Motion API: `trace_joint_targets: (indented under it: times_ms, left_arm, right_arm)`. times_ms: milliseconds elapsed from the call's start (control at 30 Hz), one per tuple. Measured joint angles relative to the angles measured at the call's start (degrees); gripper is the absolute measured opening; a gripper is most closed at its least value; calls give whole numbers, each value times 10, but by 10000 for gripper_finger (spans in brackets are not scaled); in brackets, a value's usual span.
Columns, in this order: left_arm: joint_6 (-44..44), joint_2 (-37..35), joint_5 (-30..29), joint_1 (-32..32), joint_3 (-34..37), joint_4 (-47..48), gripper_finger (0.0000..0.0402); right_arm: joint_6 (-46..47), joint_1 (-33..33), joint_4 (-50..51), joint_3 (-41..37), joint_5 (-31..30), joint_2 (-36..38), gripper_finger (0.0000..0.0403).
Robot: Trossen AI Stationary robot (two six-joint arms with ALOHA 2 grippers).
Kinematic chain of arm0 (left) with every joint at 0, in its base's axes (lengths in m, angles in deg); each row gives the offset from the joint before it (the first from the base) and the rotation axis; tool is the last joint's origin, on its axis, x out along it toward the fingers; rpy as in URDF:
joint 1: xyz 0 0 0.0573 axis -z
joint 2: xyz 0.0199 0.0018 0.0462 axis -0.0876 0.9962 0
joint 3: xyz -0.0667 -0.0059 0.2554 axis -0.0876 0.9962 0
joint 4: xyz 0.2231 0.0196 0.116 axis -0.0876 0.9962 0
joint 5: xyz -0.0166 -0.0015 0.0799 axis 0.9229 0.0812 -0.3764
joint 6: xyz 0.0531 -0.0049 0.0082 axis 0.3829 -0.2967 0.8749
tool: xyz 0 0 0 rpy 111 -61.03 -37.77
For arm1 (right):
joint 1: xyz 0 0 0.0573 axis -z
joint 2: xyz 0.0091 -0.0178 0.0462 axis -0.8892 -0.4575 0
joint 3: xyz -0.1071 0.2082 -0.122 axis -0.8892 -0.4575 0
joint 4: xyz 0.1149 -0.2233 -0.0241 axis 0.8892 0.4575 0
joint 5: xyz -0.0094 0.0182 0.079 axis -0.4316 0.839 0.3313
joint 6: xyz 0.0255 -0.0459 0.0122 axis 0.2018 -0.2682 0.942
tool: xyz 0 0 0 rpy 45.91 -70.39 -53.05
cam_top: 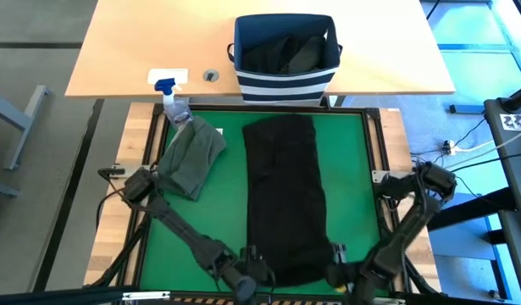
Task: Fold Laundry from Bin
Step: Fold the black shirt
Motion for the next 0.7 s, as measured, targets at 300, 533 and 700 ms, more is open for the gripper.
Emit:
trace_joint_targets:
  times_ms: [300, 533, 700]
  left_arm:
    - [-2, -7, -27, 68, -12, -123, 8]
    - [14, -79, -70, 46, -78, 40, 8]
    - [30, -140, -67, -4, -79, 200, 8]
  right_arm:
    - [13, -65, 25, 94, -55, -1, 9]
    - [-29, -40, 229, 191, -99, 11, 7]
    - [-71, 26, 318, 204, -102, 51, 10]
